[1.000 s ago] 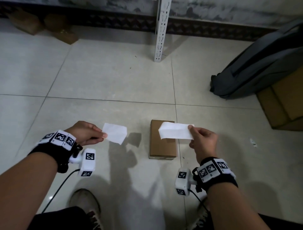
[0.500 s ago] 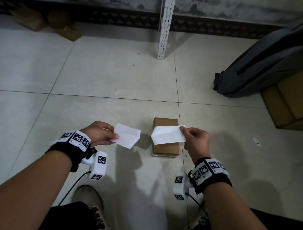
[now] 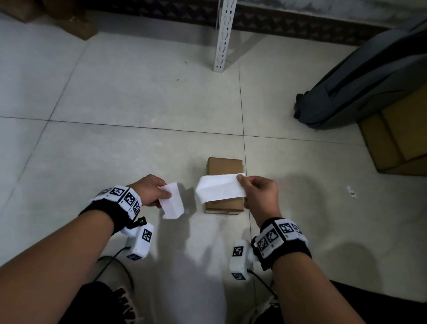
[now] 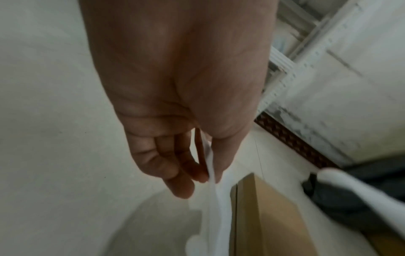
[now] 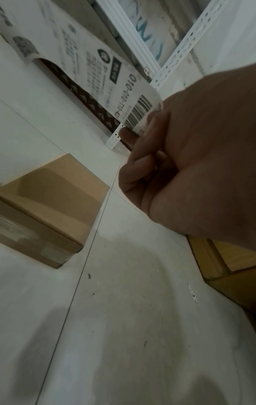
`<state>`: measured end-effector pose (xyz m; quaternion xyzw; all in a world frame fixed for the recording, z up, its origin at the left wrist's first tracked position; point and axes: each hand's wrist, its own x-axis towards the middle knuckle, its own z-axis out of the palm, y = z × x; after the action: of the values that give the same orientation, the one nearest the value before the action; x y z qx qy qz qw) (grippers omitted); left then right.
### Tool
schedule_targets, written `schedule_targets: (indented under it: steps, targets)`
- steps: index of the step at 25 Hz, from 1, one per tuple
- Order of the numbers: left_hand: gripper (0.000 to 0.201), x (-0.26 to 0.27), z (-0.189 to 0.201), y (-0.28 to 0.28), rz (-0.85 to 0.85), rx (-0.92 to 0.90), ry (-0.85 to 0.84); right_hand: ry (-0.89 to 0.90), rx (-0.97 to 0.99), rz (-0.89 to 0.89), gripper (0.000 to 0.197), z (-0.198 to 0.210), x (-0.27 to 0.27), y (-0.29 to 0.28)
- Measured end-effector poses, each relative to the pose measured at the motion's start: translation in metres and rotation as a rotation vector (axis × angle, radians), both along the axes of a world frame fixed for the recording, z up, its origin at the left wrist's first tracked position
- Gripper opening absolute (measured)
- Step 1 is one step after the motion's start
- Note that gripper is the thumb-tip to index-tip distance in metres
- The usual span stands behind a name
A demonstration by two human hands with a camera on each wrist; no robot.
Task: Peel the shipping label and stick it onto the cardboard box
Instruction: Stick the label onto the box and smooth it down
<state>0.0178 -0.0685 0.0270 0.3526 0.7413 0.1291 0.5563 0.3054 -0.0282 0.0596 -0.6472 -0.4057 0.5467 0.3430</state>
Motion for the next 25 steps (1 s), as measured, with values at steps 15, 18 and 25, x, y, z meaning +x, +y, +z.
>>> schedule_targets:
  steps: [15, 18, 25]
  targets:
    - [0.036, 0.06, 0.018, 0.012, 0.254, 0.04, -0.615, 0.005, 0.025, -0.06, 0.031, -0.031, 0.002, -0.009]
    - [0.037, 0.056, 0.016, 0.007, 0.281, 0.004, -0.632, 0.006, 0.029, -0.046, 0.029, -0.03, 0.002, -0.009]
    - [0.025, 0.055, 0.01, 0.009, 0.401, 0.069, -0.693, 0.008, 0.025, -0.074, 0.028, -0.029, 0.002, -0.01]
